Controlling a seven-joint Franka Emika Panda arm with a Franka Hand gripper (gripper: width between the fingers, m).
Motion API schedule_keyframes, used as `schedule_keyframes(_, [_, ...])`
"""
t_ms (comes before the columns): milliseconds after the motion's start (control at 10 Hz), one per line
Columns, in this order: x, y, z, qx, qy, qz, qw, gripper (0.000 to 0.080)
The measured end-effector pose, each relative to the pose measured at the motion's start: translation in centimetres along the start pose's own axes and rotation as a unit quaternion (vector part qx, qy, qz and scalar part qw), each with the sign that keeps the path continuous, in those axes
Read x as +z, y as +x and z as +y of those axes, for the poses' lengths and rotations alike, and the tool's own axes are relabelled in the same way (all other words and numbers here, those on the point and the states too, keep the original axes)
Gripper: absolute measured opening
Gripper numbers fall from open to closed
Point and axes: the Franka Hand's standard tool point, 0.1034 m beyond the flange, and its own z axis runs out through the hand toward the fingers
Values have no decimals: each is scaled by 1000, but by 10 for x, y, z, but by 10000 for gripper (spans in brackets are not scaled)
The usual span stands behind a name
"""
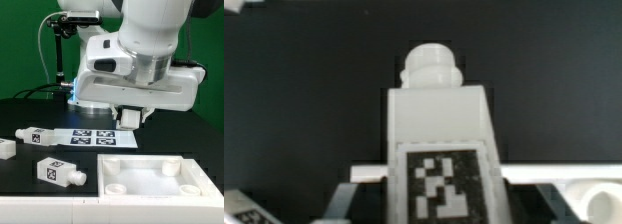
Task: Assemble one leg
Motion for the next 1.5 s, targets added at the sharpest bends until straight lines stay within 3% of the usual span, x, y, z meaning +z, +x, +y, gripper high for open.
schedule_keyframes(100, [-1,0,-2,4,5,21,1000,284])
schedule_keyframes(200, [-14,7,-19,39,26,58,997,284])
schedule_keyframes(300, [-34,17,-36,48,42,106,992,284])
schedule_keyframes(400, [-54,30,-42,47,51,158,985,284])
schedule_keyframes(500, [-67,39,-44,36,49,211,976,284])
schedule_keyframes(600, [-64,36,-42,4,19,237,971,284])
schedule_keyframes(1000, [-63,46,-50,-6,41,373,927,284])
schedule_keyframes(1200, [-72,66,-66,-5,59,439,897,284])
schedule_keyframes(1300, [-77,76,-75,-6,69,489,870,284])
schedule_keyframes(1400, [-74,78,-80,-24,59,510,858,284])
schedule_keyframes(1500, [-72,78,-79,-22,57,511,857,284])
